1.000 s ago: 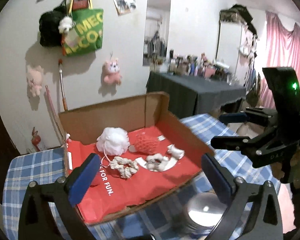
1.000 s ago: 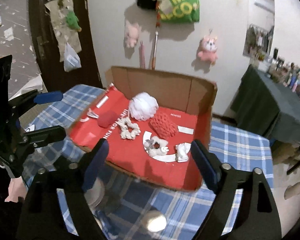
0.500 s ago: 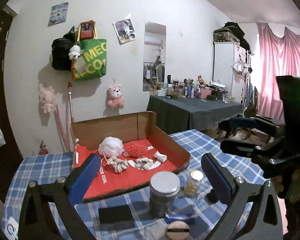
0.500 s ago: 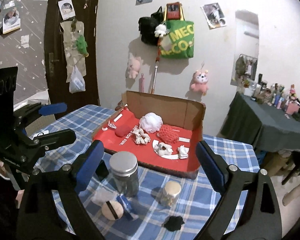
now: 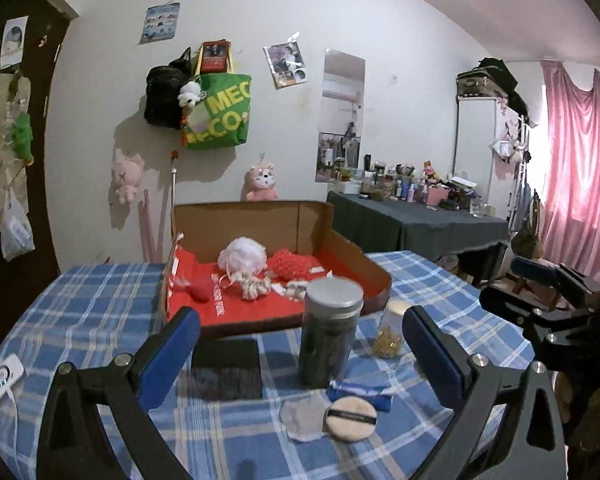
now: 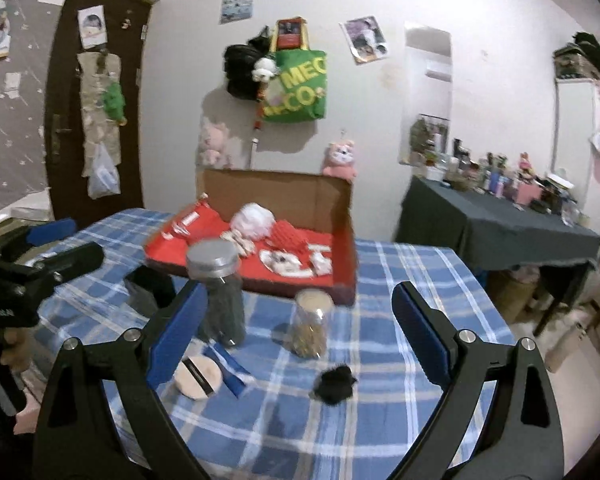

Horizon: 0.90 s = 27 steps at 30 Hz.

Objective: Organize soft objects
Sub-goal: 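Grasp the white tissue with the left tool while the right tool grasps the blue tube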

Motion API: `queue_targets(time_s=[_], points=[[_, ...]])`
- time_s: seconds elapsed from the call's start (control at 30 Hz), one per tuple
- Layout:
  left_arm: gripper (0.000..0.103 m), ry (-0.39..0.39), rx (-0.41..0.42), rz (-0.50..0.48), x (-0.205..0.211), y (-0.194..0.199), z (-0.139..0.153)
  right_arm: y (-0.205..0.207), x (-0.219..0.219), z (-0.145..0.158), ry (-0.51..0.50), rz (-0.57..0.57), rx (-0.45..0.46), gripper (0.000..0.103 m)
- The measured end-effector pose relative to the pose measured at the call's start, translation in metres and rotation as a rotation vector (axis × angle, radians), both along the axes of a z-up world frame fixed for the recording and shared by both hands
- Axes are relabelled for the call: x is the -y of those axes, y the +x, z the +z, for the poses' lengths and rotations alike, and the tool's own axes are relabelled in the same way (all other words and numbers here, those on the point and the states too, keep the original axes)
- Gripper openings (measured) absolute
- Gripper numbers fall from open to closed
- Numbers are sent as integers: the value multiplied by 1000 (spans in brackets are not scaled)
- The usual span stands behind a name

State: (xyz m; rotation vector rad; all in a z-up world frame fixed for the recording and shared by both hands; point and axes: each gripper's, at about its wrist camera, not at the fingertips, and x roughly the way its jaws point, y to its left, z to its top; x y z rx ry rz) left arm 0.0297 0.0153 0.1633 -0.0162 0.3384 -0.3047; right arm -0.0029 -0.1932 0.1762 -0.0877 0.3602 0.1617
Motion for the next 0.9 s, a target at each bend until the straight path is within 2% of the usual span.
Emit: queue_targets(time_s=[0.17,0.47,0.77,0.9], points=[[103,-3,-32,22,1,-1,-29,6,7,-36,0,-50,-48,95],[103,22,-215,38,5,24,-92,22,7,-83,9,-48,-167,95],[103,53,-341,55,-2,44,-121,32,11,-98,36,-38,-216,95],[103,108,-409,30,1,51,-132,35,15,-99,58,-32,-230,95]])
